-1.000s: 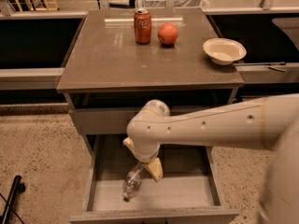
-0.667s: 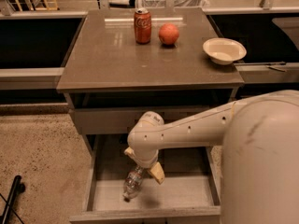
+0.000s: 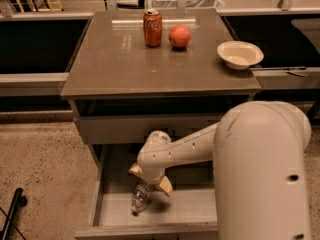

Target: Pick water bottle from middle drawer and place on counter

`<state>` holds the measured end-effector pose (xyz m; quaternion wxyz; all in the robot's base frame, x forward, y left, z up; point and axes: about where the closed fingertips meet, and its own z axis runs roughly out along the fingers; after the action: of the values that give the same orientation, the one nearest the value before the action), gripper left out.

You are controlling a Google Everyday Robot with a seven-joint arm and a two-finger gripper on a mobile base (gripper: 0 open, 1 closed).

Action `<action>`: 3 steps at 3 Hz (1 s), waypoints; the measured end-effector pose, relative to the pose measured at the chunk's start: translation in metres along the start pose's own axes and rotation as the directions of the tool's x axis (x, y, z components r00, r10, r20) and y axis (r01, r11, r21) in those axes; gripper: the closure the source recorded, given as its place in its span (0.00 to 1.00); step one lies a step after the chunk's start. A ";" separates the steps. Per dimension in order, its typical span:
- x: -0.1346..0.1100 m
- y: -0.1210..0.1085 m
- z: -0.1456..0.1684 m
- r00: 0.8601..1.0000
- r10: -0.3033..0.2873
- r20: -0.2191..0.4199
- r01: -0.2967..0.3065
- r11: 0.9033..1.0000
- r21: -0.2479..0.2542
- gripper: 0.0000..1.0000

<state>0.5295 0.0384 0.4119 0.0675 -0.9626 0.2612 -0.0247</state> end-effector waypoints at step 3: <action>0.006 -0.011 0.039 0.992 -0.063 0.108 0.060 0.998 0.027 0.65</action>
Offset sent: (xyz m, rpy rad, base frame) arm 0.0260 0.0067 -0.0761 0.0282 0.1350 0.0852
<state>0.5434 0.0495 0.3748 0.0923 -0.9693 0.2270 0.0227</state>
